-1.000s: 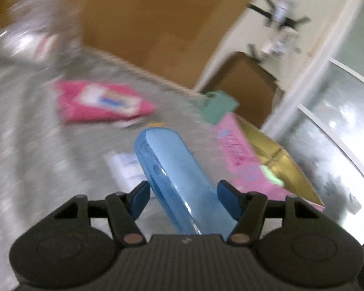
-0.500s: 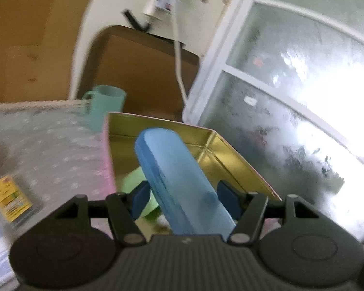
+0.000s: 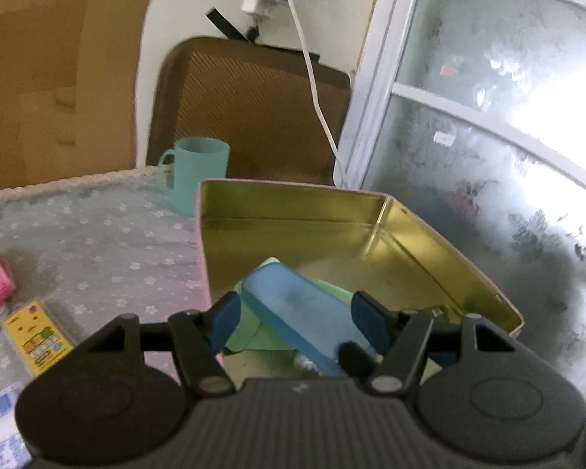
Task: Organize soft objects
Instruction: 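Move the left tool to the white packet and grasp it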
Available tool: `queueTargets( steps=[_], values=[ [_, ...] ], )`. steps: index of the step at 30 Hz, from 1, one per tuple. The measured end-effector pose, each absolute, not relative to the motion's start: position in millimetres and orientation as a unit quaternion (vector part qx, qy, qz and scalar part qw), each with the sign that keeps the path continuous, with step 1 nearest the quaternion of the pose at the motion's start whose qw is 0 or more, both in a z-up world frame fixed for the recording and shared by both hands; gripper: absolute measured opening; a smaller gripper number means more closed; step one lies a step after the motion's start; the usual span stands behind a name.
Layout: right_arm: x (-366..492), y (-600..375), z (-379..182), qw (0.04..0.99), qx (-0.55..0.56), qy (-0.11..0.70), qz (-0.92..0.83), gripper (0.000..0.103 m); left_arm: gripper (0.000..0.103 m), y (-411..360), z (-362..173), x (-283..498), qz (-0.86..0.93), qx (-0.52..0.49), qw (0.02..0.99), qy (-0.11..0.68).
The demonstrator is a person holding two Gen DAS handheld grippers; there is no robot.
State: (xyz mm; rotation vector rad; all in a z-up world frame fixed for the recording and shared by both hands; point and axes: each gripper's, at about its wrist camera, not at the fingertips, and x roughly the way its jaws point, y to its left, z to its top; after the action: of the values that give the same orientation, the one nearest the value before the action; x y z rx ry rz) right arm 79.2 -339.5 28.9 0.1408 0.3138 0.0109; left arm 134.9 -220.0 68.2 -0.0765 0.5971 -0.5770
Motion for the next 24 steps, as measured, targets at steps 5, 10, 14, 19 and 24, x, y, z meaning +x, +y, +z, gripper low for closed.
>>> queueTargets(
  steps=[5, 10, 14, 19, 24],
  values=[
    [49, -337, 35, 0.989, 0.075, 0.126, -0.004, 0.059, 0.066, -171, 73, 108, -0.274, -0.068, 0.921, 0.268],
    [20, -326, 39, 0.991, 0.095, 0.093, 0.029, 0.052, 0.066, -104, 54, 80, -0.222, -0.069, 0.933, 0.275],
    [7, -293, 35, 0.986, 0.082, 0.113, 0.096, 0.053, 0.066, -47, 25, 65, -0.159, -0.07, 0.935, 0.308],
    [23, -247, 24, 0.958, 0.079, 0.194, 0.197, 0.053, 0.066, 22, 0, 61, -0.076, -0.103, 0.938, 0.321],
    [59, -208, 19, 0.937, 0.063, 0.247, 0.239, 0.054, 0.066, 53, -4, 62, -0.078, -0.162, 0.933, 0.311]
  ],
)
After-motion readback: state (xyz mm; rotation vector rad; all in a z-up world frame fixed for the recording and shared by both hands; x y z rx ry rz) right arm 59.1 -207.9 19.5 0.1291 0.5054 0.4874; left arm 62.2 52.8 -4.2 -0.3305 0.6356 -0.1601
